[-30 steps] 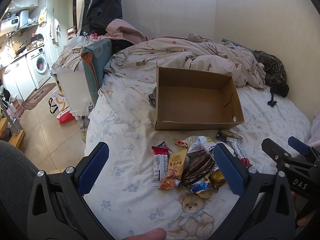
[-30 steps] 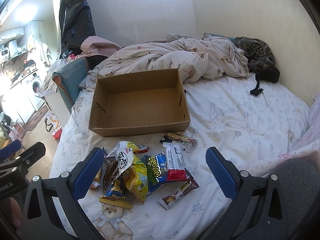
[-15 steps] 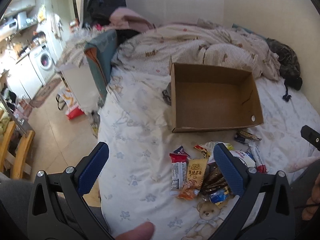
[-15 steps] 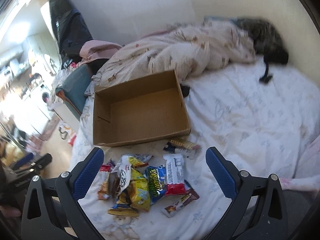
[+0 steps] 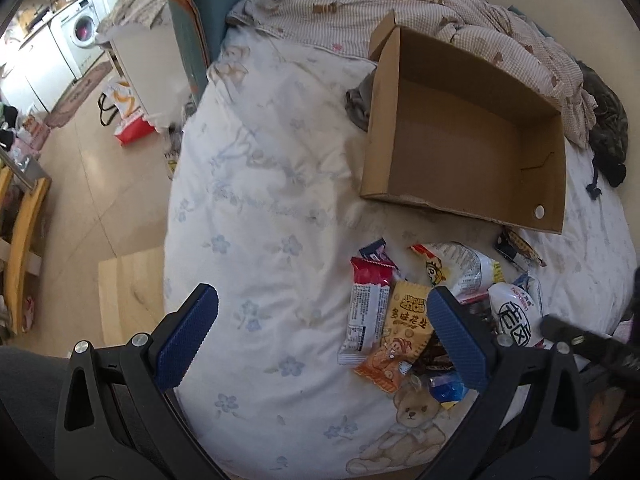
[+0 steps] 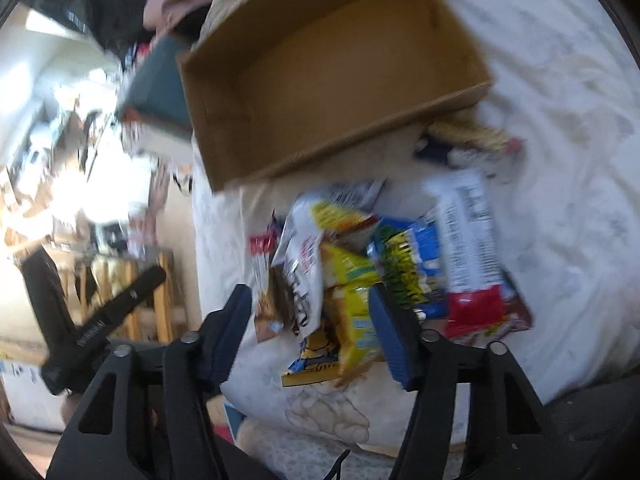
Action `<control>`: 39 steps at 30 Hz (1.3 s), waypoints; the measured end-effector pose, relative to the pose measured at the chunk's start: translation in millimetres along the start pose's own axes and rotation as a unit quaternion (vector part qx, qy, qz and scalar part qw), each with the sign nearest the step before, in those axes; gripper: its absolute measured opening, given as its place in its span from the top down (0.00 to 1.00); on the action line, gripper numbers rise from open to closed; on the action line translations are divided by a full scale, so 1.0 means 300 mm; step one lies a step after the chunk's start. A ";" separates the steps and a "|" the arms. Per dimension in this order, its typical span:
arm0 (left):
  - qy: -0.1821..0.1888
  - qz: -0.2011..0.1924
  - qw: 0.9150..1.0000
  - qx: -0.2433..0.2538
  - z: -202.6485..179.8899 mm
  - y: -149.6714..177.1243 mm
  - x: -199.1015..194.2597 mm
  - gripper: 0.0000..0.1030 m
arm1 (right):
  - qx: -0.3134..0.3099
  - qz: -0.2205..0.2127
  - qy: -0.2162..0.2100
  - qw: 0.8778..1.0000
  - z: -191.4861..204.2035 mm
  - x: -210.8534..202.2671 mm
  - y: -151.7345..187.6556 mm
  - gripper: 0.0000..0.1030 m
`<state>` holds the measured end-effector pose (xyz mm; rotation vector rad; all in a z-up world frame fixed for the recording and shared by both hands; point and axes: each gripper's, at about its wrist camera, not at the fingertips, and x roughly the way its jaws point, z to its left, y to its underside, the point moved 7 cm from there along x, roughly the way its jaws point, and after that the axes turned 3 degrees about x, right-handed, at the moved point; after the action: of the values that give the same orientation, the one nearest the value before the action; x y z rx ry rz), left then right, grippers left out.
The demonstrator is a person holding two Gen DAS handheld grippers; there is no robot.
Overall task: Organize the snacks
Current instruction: 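Grasp the red-and-white bar with the left tool while the right tool grasps the white Tianqsen packet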
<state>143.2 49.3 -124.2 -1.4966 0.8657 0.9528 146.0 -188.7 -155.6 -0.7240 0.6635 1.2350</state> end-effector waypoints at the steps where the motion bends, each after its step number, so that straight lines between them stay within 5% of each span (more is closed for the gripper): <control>1: 0.001 0.000 1.000 -0.001 0.001 -0.002 0.004 0.00 | -0.009 0.010 0.006 1.000 0.012 0.028 0.004 0.44; 9: 0.008 0.009 1.000 -0.012 0.002 -0.013 0.029 0.00 | -0.064 0.068 0.043 0.995 0.072 0.163 0.005 0.56; 11: 0.009 0.008 1.000 -0.012 0.000 -0.016 0.030 0.00 | -0.078 0.077 0.044 0.993 0.085 0.185 0.005 0.69; 12: 0.011 0.009 1.000 -0.012 -0.004 -0.017 0.030 0.00 | -0.086 0.081 0.045 0.992 0.093 0.190 0.008 0.84; 17: 0.012 0.013 1.000 -0.013 -0.001 -0.018 0.037 0.00 | -0.096 0.077 0.010 0.992 0.118 0.137 0.041 0.87; 22: 0.002 0.026 0.999 -0.021 0.012 -0.026 0.070 0.03 | -0.088 0.017 -0.041 0.995 0.122 -0.039 -0.001 0.87; 28: 0.010 0.084 0.996 -0.030 -0.010 -0.007 0.199 0.26 | -0.038 -0.107 -0.085 0.990 0.000 -0.251 -0.123 0.87; 31: 0.017 0.125 0.992 -0.028 -0.039 0.028 0.295 0.39 | -0.010 -0.122 -0.074 0.990 -0.057 -0.252 -0.143 0.87; 39: 0.030 0.179 0.983 0.005 -0.126 0.110 0.411 0.39 | -0.008 -0.132 -0.075 0.988 -0.064 -0.250 -0.136 0.87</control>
<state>167.6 5.4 -247.6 -1.3912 1.2079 1.1648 169.4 -255.0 -103.5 -0.7000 0.4180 1.0392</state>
